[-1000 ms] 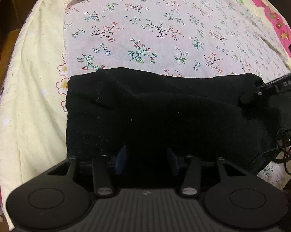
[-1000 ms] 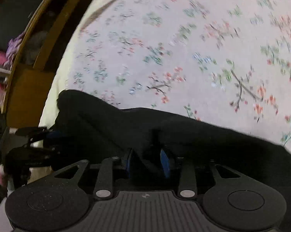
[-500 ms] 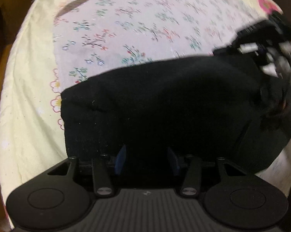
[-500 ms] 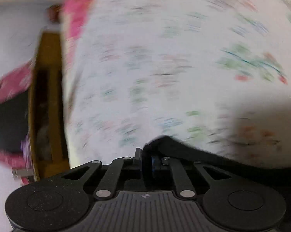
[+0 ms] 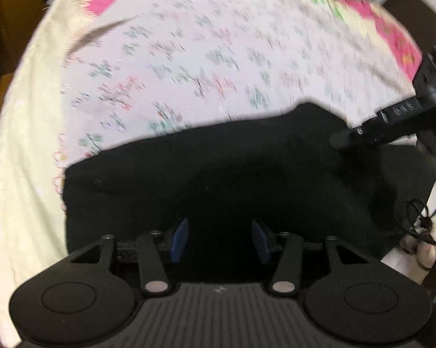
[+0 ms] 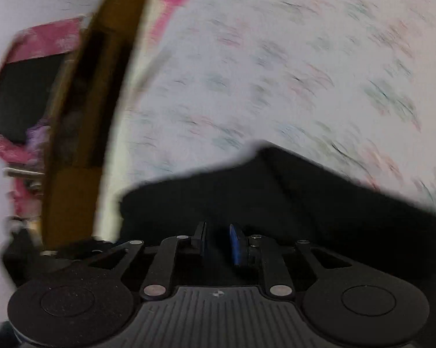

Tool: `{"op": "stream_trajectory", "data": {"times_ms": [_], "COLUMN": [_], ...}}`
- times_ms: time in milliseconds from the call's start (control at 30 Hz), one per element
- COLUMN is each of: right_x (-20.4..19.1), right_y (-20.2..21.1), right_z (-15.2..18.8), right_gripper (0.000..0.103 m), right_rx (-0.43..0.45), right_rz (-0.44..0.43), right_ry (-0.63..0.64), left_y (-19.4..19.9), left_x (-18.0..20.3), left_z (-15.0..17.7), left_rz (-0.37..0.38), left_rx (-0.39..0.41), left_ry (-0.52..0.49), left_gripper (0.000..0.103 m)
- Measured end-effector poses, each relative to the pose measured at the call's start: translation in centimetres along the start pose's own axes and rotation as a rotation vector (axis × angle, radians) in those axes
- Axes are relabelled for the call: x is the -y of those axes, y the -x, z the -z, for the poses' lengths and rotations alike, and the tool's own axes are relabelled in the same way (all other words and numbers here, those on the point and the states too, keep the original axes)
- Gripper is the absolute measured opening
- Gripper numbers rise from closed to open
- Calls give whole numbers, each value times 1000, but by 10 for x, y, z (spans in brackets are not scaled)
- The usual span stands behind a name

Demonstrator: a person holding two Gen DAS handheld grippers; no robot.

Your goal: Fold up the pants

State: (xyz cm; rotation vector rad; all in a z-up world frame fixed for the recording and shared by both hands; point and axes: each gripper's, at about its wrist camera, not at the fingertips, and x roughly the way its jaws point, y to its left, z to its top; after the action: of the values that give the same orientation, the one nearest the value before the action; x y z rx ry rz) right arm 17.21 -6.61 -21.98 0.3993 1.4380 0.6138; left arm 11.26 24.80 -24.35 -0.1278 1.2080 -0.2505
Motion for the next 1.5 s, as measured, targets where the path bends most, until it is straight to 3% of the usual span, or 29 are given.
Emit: {"op": "stream_trajectory", "data": {"times_ms": [100,167,233,267,333,500,567,600,633,667,800,900,967,1100,1267,1333,1500], "right_x": [54,69,66,62,50,27,25,22,22,22,39,32,37,49,60,59,54], "right_y": [12,31,50,55,56,30,16,11,9,7,16,54,71,76,71,67,60], "right_z": [-2,-9,-11,-8,2,7,-3,-4,-4,-5,-11,-14,-20,-13,6,10,13], "right_gripper": [0,0,5,6,22,26,26,21,6,0,0,0,0,1,15,20,18], "right_rx": [123,229,260,242,171,-11,-27,-23,-20,-22,22,152,182,89,-53,-83,-110], "right_rz": [97,169,139,87,51,47,71,83,98,126,140,117,72,130,182,181,199], "right_ry": [-166,-195,-170,-138,-58,175,259,284,291,291,173,258,239,336,513,597,728], "left_y": [-19,-15,-9,-8,-9,-4,-5,-6,-6,-5,-11,-14,-15,-14,-22,-25,-29], "left_x": [-3,-1,4,7,11,18,20,21,22,24,29,35,40,50,58,60,70], "left_z": [20,22,18,17,16,20,21,23,26,26,19,13,12,10,9,8,5], "left_rz": [-66,-69,-70,-71,-77,-78,-86,-91,-99,-106,-121,-138,-147,-153,-167,-175,-198], "left_rx": [-92,-81,-70,-71,-77,-55,-54,-57,-59,-58,-63,-67,-69,-74,-90,-93,-96], "left_ry": [-37,-23,-20,-24,-43,-26,-19,-18,-19,-22,-4,-2,-10,-31,-40,-42,-59], "left_gripper": [58,58,59,59,59,59,59,59,59,59,59,60,60,60,60,60,61]}}
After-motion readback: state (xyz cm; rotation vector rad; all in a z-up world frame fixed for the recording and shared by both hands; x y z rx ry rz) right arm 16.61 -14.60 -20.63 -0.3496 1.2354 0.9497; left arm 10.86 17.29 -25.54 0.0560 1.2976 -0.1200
